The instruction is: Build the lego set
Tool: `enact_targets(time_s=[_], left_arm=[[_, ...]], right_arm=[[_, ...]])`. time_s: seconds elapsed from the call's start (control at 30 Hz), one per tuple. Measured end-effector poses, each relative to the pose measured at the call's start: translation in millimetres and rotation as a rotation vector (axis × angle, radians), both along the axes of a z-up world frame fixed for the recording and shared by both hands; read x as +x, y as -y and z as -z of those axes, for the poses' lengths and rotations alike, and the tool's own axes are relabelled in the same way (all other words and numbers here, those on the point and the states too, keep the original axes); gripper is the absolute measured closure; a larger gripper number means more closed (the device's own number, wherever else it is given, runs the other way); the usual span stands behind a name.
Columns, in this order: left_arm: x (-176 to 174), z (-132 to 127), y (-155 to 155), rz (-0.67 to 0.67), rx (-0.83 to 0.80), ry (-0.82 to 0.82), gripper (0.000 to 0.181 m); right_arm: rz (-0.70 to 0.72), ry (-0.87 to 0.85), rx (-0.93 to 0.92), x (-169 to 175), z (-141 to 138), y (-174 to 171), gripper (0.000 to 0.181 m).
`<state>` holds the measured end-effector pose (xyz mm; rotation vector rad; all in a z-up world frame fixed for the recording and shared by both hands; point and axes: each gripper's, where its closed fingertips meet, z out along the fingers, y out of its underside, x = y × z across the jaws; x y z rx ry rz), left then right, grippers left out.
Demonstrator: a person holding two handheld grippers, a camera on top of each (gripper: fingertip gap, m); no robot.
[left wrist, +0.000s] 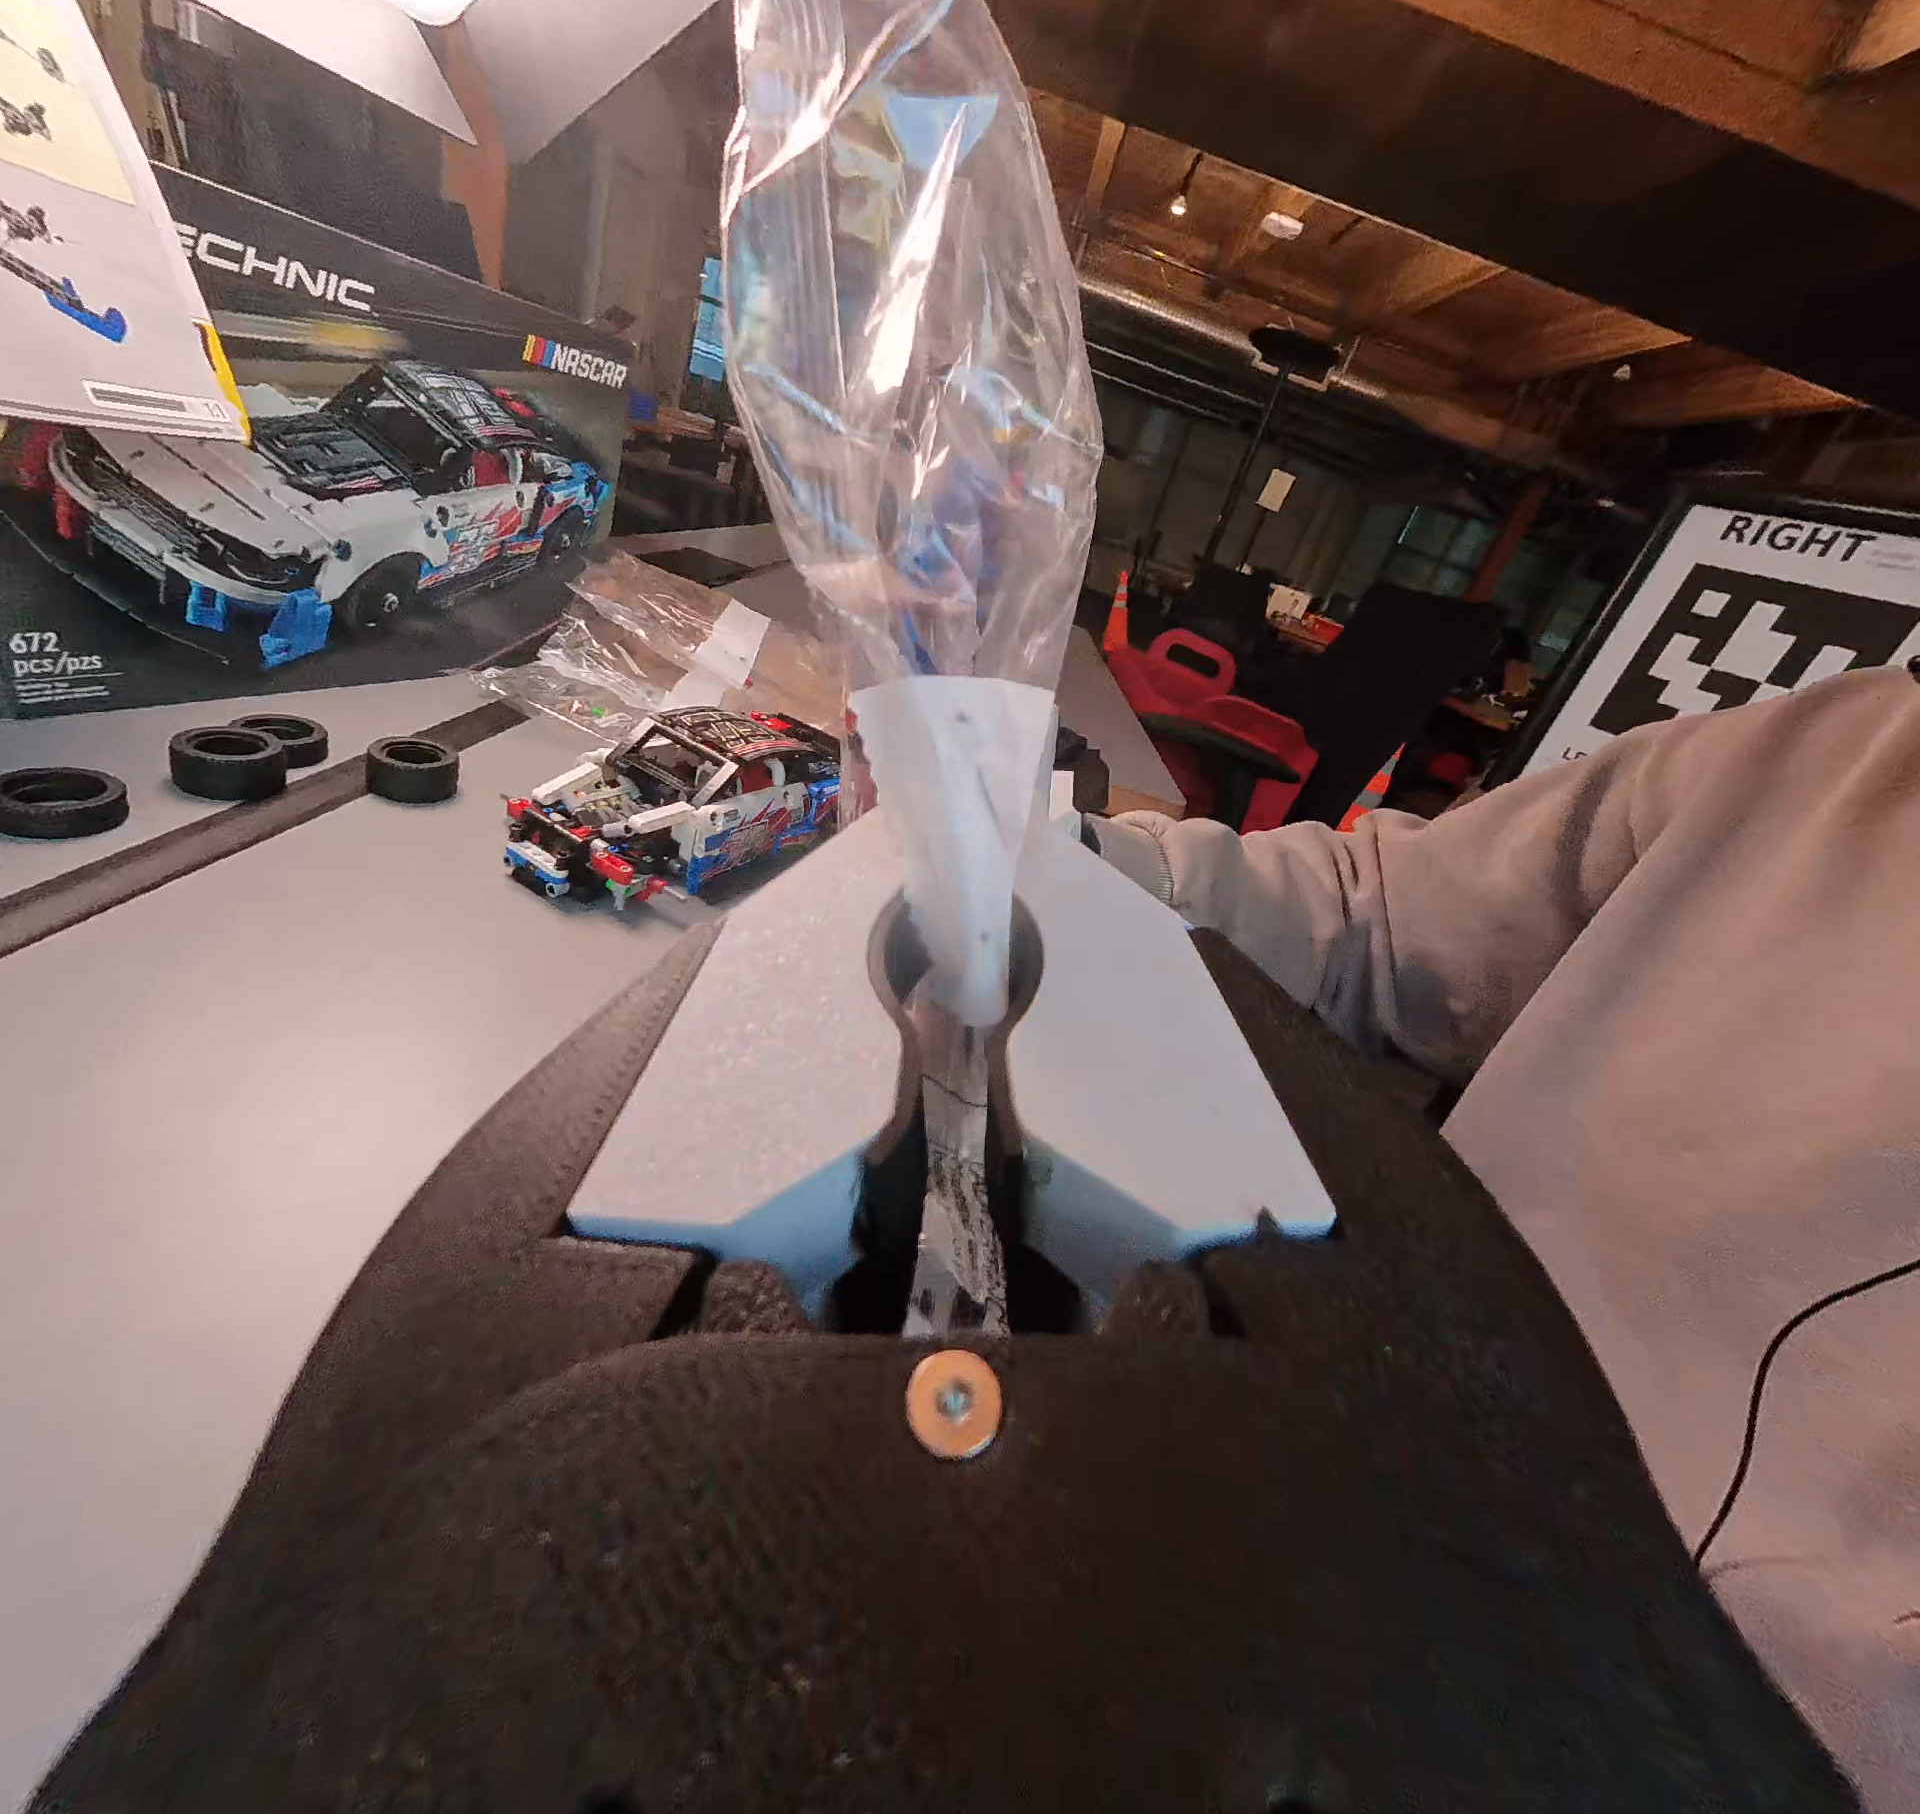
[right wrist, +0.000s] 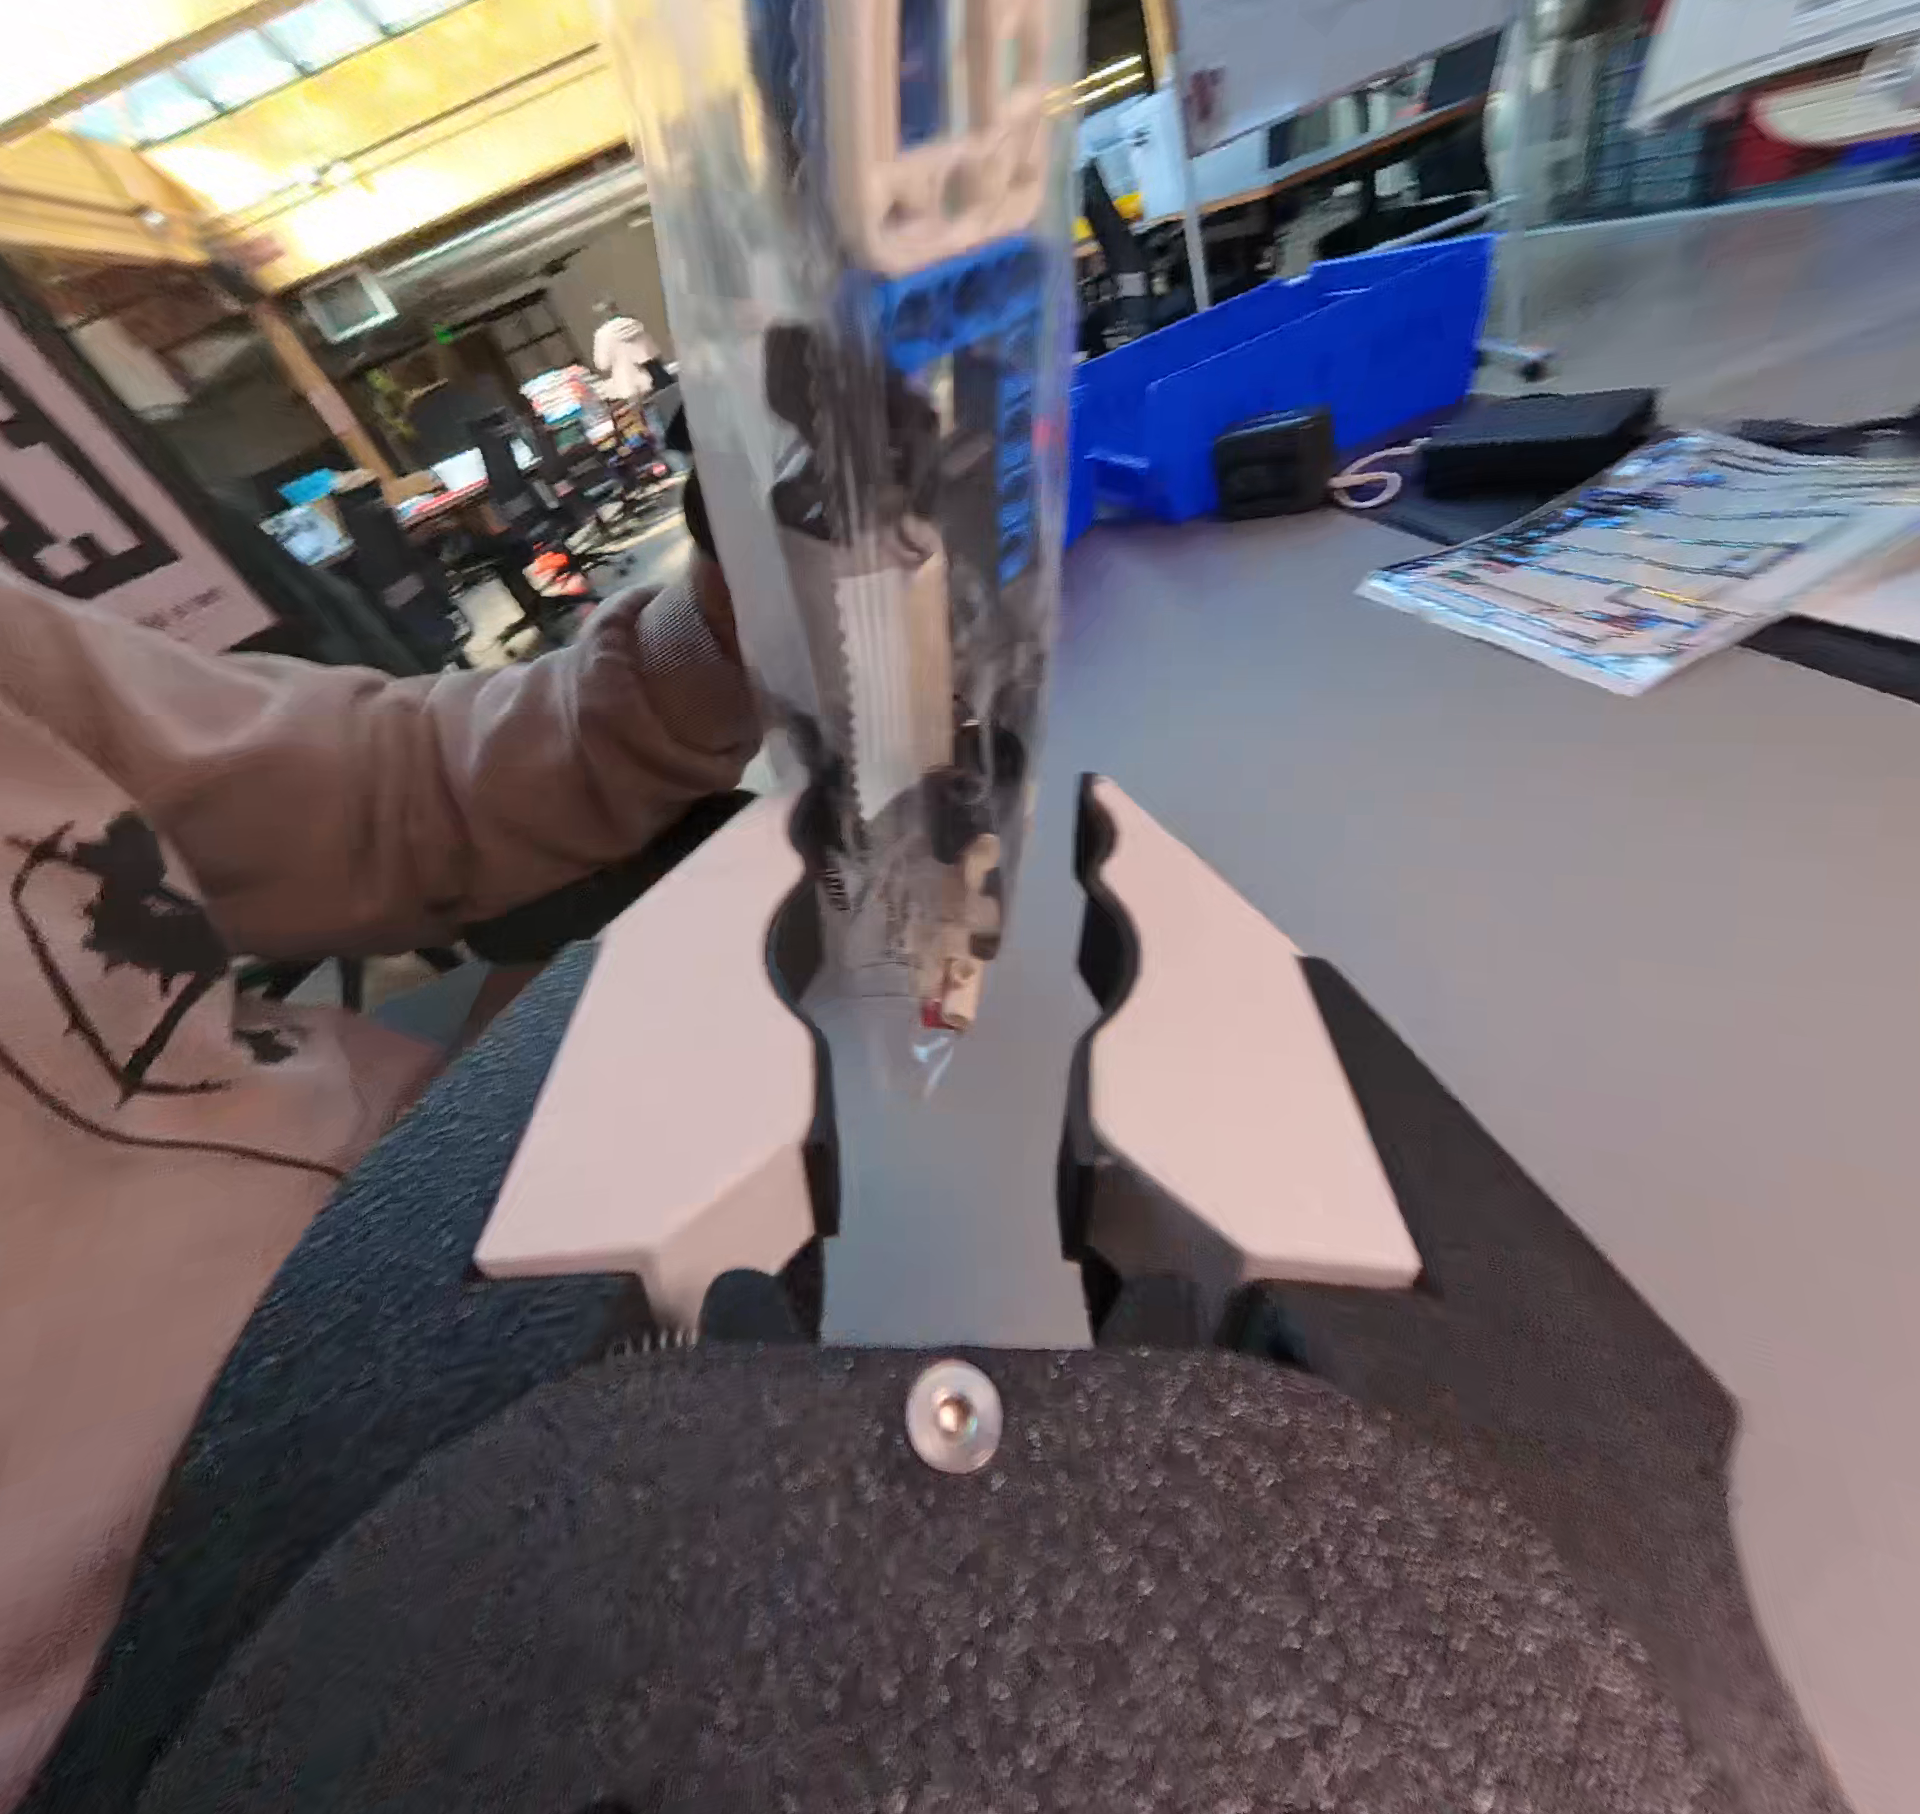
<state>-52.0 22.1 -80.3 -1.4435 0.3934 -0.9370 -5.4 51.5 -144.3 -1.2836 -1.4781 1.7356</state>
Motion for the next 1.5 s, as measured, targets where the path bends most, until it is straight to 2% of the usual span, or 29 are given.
enact_targets(time_s=[0.03, 0.07, 0.17, 0.27, 0.4, 0.5, 0.6, 0.7, 0.77, 0.83, 0.9, 0.97, 1.1, 1.13, 1.17, 1.27, 1.4, 1.5], left_arm=[[-2, 3, -2, -0.015, -0.01, 0.0, 0.181], [-8, 7, -3, -0.042, -0.017, -0.011, 0.181], [-29, 28, -1, -0.088, -0.085, -0.06, 0.181], [-29, 48, 2, -0.066, -0.13, -0.123, 0.181], [-23, 51, 5, -0.011, -0.167, -0.118, 0.181], [-24, 68, 9, 0.023, -0.233, -0.112, 0.168], [-3, 86, 19, 0.162, -0.287, -0.066, 0.133], [26, 127, 30, 0.275, -0.362, -0.202, 0.116], [41, 145, 32, 0.293, -0.383, -0.305, 0.123], [45, 150, 29, 0.255, -0.352, -0.386, 0.159], [39, 145, 25, 0.229, -0.338, -0.378, 0.173], [25, 141, 19, 0.177, -0.333, -0.348, 0.175], [17, 138, 17, 0.154, -0.315, -0.325, 0.175], [18, 138, 17, 0.155, -0.311, -0.326, 0.175], [19, 137, 18, 0.162, -0.31, -0.327, 0.175], [13, 139, 21, 0.165, -0.327, -0.34, 0.175], [-18, 147, 18, 0.081, -0.376, -0.419, 0.18], [-59, 152, 16, -0.054, -0.399, -0.494, 0.179]], right_arm=[[-0.027, -0.014, 0.027, -3, 3, 7, 0.153], [-0.044, -0.006, 0.082, -3, 5, 7, 0.16], [-0.086, -0.014, 0.112, 6, -7, -1, 0.164], [-0.132, 0.015, 0.123, 19, -6, -5, 0.167], [-0.169, 0.024, 0.043, 34, 0, -8, 0.167], [-0.203, 0.047, 0.038, 42, 9, -5, 0.167], [-0.209, 0.1, 0.066, 44, 22, -3, 0.167], [-0.236, 0.082, 0.037, 44, 27, 3, 0.167], [-0.239, 0.064, 0.016, 44, 25, 3, 0.167], [-0.218, 0.079, 0.05, 44, 29, -1, 0.167], [-0.166, 0.123, 0.094, 43, 38, -11, 0.167], [-0.109, 0.203, 0.151, 42, 56, -23, 0.16], [-0.136, 0.365, 0.154, 42, 93, -17, 0.147], [-0.15, 0.393, 0.195, 42, 103, -13, 0.15], [-0.138, 0.388, 0.235, 38, 107, -11, 0.16], [-0.146, 0.367, 0.298, 37, 106, -11, 0.181], [-0.148, 0.262, 0.243, 48, 80, -25, 0.181], [-0.086, 0.197, 0.219, 61, 65, -51, 0.181]])
